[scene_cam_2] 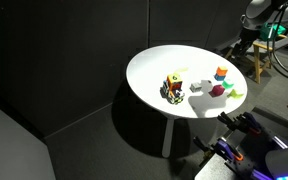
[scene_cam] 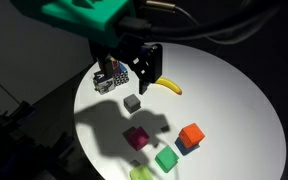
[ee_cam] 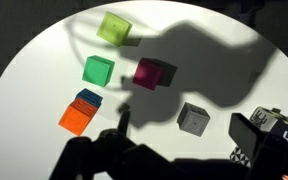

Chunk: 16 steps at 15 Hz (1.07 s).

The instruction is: Put the grey block on the pink block

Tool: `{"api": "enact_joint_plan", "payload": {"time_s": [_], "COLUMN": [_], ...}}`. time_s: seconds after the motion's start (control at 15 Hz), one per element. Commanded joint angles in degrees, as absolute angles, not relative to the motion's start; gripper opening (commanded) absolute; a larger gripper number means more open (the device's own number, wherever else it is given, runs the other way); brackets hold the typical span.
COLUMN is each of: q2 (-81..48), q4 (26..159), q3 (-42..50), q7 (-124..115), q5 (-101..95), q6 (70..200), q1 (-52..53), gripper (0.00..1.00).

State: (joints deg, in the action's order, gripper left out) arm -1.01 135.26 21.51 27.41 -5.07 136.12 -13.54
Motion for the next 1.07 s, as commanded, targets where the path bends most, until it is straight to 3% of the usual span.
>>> {"api": "enact_joint_plan", "payload": {"time_s": [0.0, 1.0], "q2": [-5.3, -6.6], "q4": [131.4, 131.5], "q3": [19.8, 17.9], "q7": [30.7, 29.4], "q5": [-1.7, -1.2], "q6": [136.1, 136.0], "q1": [-15.8, -17.2], "gripper": [1.00, 1.00]}}
